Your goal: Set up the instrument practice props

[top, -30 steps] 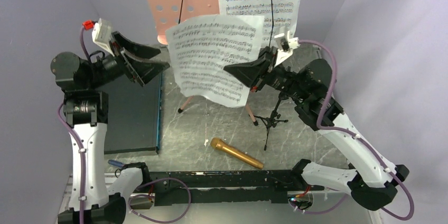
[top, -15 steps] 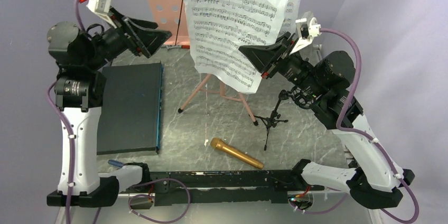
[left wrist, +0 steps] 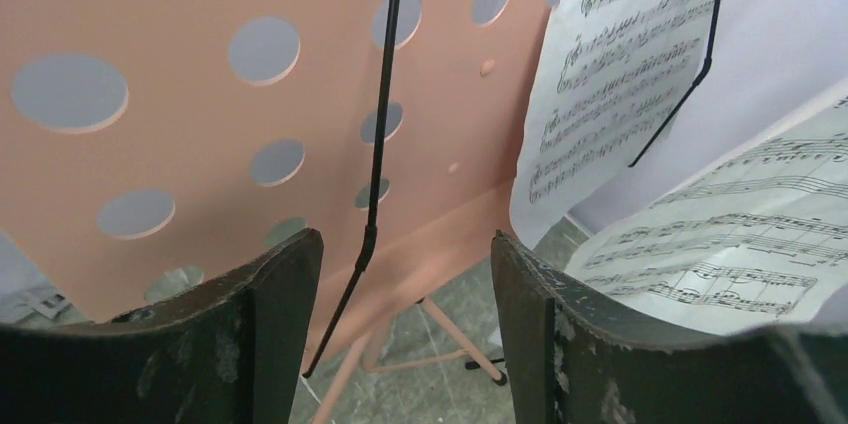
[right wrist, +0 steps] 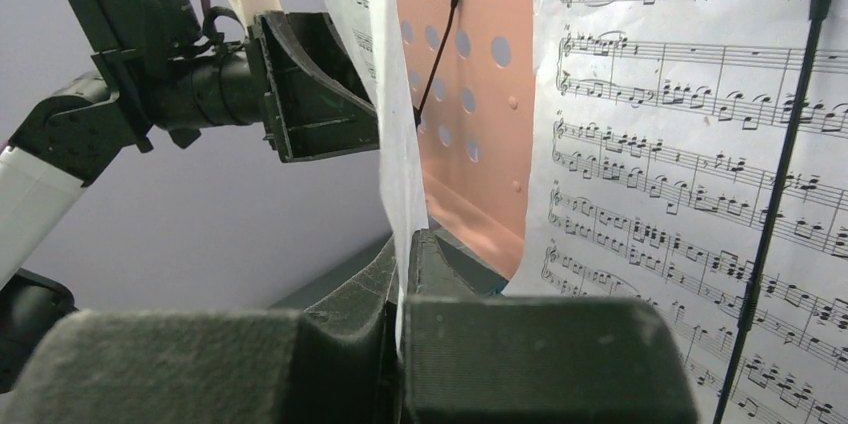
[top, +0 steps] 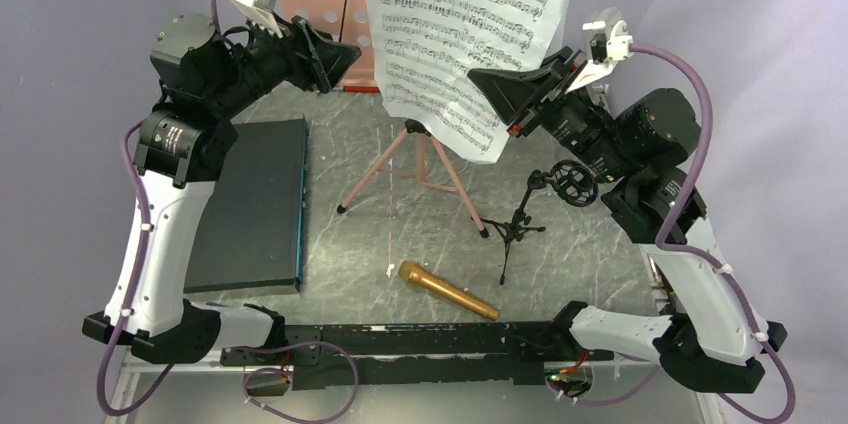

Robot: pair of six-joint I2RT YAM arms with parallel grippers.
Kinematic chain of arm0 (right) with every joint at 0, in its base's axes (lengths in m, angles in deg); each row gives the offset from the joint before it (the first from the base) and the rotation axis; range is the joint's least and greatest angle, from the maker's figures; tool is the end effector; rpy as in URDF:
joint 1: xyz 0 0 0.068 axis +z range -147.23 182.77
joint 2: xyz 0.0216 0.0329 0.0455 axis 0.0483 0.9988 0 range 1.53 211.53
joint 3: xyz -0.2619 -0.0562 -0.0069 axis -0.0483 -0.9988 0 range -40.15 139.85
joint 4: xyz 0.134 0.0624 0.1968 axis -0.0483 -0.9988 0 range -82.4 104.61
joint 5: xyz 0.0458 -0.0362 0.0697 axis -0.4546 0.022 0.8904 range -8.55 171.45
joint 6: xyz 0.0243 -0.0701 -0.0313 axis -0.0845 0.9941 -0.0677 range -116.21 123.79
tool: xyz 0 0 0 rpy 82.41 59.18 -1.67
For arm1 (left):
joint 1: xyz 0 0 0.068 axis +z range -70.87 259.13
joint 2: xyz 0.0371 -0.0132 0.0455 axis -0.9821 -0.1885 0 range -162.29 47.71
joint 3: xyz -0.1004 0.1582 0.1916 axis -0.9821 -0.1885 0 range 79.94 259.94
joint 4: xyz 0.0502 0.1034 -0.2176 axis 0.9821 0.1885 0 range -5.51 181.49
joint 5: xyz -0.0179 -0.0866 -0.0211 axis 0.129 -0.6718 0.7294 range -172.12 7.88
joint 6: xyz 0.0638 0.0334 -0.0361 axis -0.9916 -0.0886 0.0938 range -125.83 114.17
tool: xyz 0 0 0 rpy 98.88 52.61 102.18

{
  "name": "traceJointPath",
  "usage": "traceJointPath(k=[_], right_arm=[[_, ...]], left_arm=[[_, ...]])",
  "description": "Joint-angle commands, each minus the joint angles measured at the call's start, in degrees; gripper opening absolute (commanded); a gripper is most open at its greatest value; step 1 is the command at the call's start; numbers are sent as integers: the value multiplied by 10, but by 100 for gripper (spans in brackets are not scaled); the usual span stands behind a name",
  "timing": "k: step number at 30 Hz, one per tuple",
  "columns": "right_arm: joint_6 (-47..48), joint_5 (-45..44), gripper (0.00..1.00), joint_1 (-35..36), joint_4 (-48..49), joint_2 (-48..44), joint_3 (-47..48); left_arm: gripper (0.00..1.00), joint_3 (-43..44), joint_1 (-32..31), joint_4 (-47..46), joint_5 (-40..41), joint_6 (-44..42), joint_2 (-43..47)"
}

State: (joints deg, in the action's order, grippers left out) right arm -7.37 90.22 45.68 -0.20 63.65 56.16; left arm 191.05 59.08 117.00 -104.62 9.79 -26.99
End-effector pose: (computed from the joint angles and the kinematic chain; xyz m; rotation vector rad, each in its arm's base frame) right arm 0.1312 0.1365 0.5679 -0.4841 1.1945 0.9098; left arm 0.2144 -0.1066 0.5566 0.3836 1.5125 -0.7895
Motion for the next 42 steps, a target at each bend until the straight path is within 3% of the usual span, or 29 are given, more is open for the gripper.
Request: traceJointPath(k=[1,16,22,35,42], right_arm=[[20,-19,0,2,2,5,29],[33,-19,0,2,20,21,54],[35,-15,0,2,40,31,67],[63,-46,0,3,79,76,96],[60,-47,0,2,92,88,104]], left_arm=[[67,42,-17,-9,55,-26,-6],[52,48,-32,-54,67,-33,-32],[39,38,-32,-75,61,-31,-28],[27,24,-32,-81,81,-35,-25],[6,3,-32,-98,86,-38,-10]])
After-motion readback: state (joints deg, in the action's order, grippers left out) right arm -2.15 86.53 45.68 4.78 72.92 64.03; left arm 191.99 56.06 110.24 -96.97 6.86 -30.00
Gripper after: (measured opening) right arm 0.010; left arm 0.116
